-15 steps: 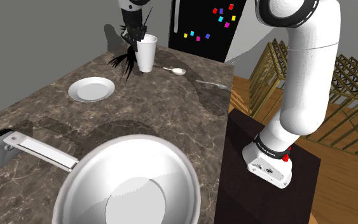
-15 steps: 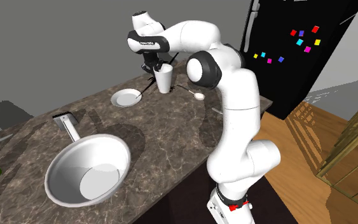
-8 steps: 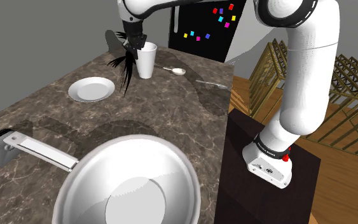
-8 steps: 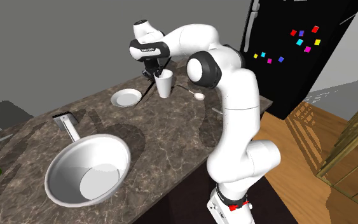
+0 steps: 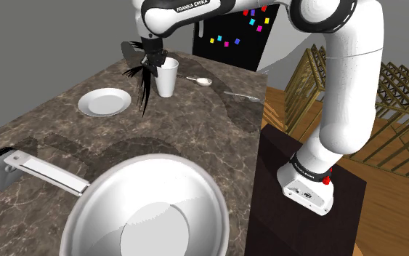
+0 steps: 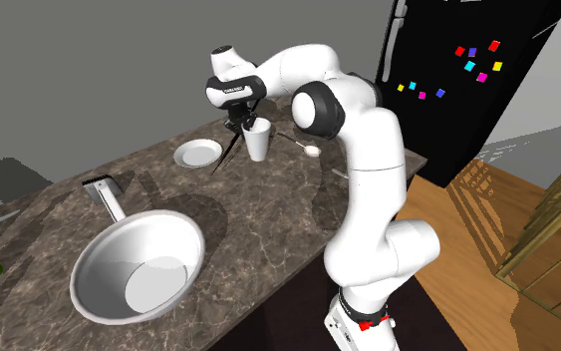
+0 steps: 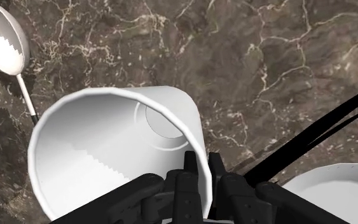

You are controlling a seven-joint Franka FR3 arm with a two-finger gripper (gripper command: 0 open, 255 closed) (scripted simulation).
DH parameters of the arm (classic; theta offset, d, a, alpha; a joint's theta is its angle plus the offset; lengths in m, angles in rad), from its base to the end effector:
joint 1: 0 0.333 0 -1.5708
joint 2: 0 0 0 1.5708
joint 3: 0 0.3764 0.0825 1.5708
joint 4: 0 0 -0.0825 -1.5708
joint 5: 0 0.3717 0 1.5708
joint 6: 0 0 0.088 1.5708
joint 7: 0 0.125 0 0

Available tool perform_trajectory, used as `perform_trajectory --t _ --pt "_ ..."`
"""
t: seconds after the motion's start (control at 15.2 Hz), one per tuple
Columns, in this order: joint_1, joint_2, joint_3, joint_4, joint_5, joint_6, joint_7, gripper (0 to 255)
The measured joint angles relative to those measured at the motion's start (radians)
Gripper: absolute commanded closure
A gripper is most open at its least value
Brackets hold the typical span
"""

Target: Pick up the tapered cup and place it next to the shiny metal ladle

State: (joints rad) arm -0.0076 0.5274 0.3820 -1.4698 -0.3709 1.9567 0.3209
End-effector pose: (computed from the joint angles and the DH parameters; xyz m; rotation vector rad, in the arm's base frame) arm 0.6934 0.1830 0.4302 2.9876 0.2194 0.0806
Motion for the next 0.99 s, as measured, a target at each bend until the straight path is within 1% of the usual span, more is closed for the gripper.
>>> perform_trajectory --t 0.4,0.46,0.86,0.99 --pt "-0.001 0.001 -0.001 -0.006 -0.001 0.008 0.001 255" --pt "-0.001 0.001 -0.001 -0.007 -0.001 0.008 0.001 0" --pt "-0.001 0.001 -0.001 -0.007 -0.001 0.008 0.001 0" --pt "0.002 -0.008 0.003 0.018 0.005 -0.023 -0.004 0"
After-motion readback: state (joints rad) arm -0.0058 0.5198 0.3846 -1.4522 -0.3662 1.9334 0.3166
